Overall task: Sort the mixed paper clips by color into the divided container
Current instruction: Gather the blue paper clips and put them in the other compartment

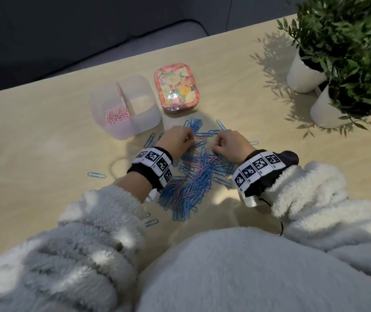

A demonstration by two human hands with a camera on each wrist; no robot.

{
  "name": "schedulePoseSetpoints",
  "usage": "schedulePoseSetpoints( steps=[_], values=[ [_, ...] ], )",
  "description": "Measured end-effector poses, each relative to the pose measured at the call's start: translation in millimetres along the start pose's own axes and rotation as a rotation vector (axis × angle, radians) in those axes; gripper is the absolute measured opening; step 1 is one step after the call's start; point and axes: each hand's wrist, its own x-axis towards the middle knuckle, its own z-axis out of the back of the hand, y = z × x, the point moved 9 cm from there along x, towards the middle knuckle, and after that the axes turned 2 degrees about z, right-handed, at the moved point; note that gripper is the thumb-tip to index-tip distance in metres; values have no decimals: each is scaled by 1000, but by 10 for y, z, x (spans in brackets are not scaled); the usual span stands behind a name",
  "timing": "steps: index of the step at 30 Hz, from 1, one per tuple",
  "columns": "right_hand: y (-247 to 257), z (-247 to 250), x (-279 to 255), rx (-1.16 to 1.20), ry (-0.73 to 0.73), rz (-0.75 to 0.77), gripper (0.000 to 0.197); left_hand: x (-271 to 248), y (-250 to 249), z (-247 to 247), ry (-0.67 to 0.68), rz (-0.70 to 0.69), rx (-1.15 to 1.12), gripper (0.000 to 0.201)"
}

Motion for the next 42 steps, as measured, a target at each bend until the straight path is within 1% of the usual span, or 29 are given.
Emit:
schedulePoseSetpoints(
  steps=[2, 3, 4, 5, 7, 8, 9, 10, 12, 14, 15, 16, 17, 19, 22, 23, 24, 25, 27, 30, 33, 36, 39, 41, 42],
  values=[
    [-56, -7, 1, 9, 43, -9, 13, -49, 96, 79, -26, 50, -114, 16],
    [-85, -13, -2, 46, 63, -13, 16, -70, 154, 110, -28, 90, -196, 19],
    [-109, -11, -11, 139, 75, -30, 21, -84, 211, 114, -14, 135, -305, 23],
    [-130, 1, -29, 304, 69, -58, 27, -100, 256, 94, 18, 183, -452, 28],
    [-218, 17, -60, 786, 27, -191, 33, -139, 315, 28, 100, 285, -769, 32],
    [-245, 24, -81, 988, 19, -265, 32, -160, 334, -1, 131, 328, -900, 31],
    [-248, 31, -94, 1133, 32, -314, 29, -176, 353, -23, 151, 357, -994, 29],
    [-219, 35, -104, 1237, 60, -331, 26, -191, 367, -38, 165, 371, -1050, 28],
    [-143, 41, -75, 1396, 126, -297, 22, -220, 380, -54, 189, 366, -1087, 28],
    [-105, 33, -38, 1510, 134, -279, 20, -253, 344, -69, 226, 338, -1099, 30],
    [-80, 20, -37, 1530, 131, -279, 20, -257, 322, -77, 241, 328, -1104, 32],
    [-65, -5, -37, 1484, 137, -281, 20, -258, 310, -78, 241, 330, -1102, 36],
    [-55, -32, -44, 1377, 142, -290, 19, -253, 317, -80, 225, 341, -1083, 41],
    [-101, -54, -3, 1036, 97, -286, 25, -225, 340, -67, 167, 327, -968, 47],
    [-76, 14, 147, 469, -21, -146, 27, -189, 289, -59, 107, 203, -665, 41],
    [-59, 53, 183, 330, -70, -119, 27, -181, 254, -62, 97, 169, -587, 39],
    [-54, 82, 207, 259, -104, -117, 28, -170, 228, -72, 89, 147, -533, 37],
    [-34, 113, 224, 238, -136, -110, 28, -162, 207, -79, 84, 136, -504, 35],
    [31, 150, 260, 218, -163, -73, 19, -153, 174, -100, 82, 118, -481, 31],
    [154, 109, 274, 156, -123, -2, 15, -171, 115, -145, 79, 60, -340, 20],
    [230, 84, 268, 63, -123, 39, 8, -196, 25, -125, 22, -32, -175, 13],
    [317, -50, 288, -3, -12, 80, 6, -182, -35, -125, -4, -108, -27, 12],
    [372, -125, 268, 29, 88, 104, 13, -201, -45, -117, -17, -133, 78, 15],
    [295, -61, 274, 137, 74, 57, 18, -248, -18, -79, -42, -135, 20, 17],
    [214, -27, 274, 264, 60, 9, 20, -266, 31, -45, -53, -108, -60, 17]
  ],
)
